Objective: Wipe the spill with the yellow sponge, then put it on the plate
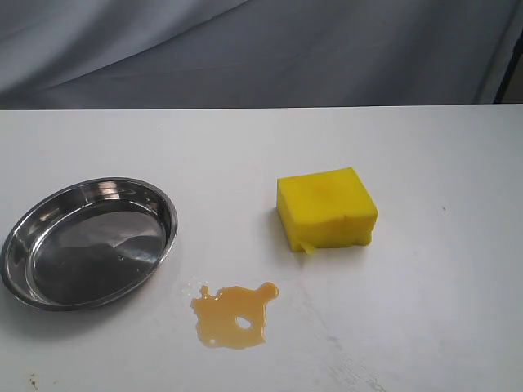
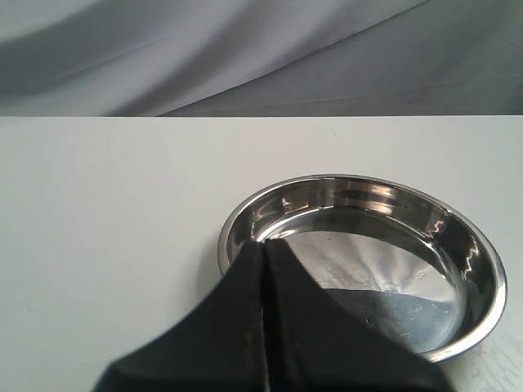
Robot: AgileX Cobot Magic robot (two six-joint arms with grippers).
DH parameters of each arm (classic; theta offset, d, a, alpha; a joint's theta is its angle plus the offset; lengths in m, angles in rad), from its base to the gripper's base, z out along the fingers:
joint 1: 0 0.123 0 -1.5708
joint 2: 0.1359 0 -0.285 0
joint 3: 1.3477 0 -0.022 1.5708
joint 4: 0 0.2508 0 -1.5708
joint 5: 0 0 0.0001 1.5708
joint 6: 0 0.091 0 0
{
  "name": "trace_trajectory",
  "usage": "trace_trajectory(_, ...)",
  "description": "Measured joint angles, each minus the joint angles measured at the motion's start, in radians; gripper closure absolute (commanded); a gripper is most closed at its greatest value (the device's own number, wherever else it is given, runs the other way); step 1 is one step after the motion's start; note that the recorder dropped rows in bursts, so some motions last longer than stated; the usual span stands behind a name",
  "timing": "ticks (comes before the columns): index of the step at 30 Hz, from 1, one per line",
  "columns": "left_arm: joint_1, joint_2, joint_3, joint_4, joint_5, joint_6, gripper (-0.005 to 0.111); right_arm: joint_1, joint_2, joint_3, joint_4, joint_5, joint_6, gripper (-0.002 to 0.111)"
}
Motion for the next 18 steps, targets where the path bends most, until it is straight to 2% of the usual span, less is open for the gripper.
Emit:
trace_trajectory(1, 0.000, 0.000, 0.000, 0.000, 0.000, 0.000, 0.107, 0.002, 0.048, -0.055, -0.127, 0.011, 0.106, 0.108)
trace_trajectory(2, 0.000, 0.000, 0.000, 0.000, 0.000, 0.000, 0.107, 0.002, 0.131, -0.146, -0.375, 0.019, 0.320, 0.108)
trace_trajectory(3, 0.000, 0.000, 0.000, 0.000, 0.000, 0.000, 0.107, 0.002, 0.176, -0.193, -0.521, 0.014, 0.443, 0.108)
trace_trajectory(4, 0.000, 0.000, 0.000, 0.000, 0.000, 0.000, 0.107, 0.002, 0.222, -0.239, -0.640, -0.004, 0.561, 0.108)
trace_trajectory(6, 0.000, 0.000, 0.000, 0.000, 0.000, 0.000, 0.107, 0.002, 0.303, -0.318, -0.757, -0.070, 0.706, 0.108)
trace_trajectory(11, 0.000, 0.000, 0.000, 0.000, 0.000, 0.000, 0.107, 0.002, 0.585, -0.460, -0.848, -0.370, 0.821, 0.108)
trace_trajectory(18, 0.000, 0.000, 0.000, 0.000, 0.000, 0.000, 0.107, 0.002, 0.898, -0.464, -0.870, -0.452, 0.794, 0.108)
